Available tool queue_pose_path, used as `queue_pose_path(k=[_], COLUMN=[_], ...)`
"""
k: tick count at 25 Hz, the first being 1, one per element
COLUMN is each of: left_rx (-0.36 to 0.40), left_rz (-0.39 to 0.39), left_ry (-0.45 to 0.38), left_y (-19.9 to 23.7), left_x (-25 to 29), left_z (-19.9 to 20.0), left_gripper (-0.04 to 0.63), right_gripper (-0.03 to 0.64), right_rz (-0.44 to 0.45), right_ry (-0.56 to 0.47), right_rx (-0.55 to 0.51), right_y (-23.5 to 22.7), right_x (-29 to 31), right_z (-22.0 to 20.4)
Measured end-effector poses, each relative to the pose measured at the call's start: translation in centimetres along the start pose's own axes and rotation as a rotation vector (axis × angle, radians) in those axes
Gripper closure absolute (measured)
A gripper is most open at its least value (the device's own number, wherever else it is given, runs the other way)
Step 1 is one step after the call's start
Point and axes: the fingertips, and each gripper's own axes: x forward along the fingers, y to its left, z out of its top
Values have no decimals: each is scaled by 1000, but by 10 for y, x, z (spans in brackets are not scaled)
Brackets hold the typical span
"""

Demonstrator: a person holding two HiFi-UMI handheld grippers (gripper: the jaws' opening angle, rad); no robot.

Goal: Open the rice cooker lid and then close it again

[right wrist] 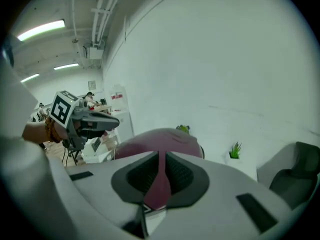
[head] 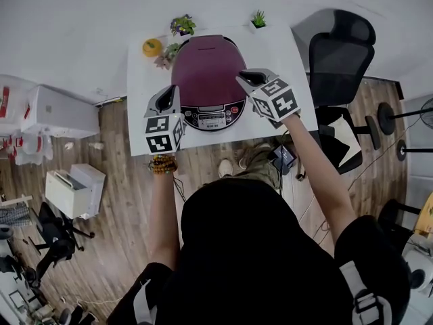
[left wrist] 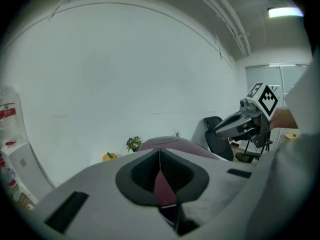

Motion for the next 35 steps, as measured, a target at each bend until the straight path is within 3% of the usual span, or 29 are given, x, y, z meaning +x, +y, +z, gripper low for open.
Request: queue_pose_path(k=[9, 19, 25, 35], left_rx=[-17, 5, 16, 50], left_rz=[132, 139, 136, 118], left_ry=[-219, -402, -417, -427], left_y=[-3, -37, -51, -68], left_x=[-32, -73, -78, -81], left_z=[74, 94, 79, 55], left_gripper=[572, 572, 572, 572], right_gripper=[571, 571, 571, 571], right_rz=[-181, -323, -372, -368], right_ry=[-450, -753, -788, -704], right_rx=[-100, -177, -161, -170], right_y=[14, 66, 85, 99], right_x=[-63, -109, -109, -94], right_z=[110, 140, 117, 78])
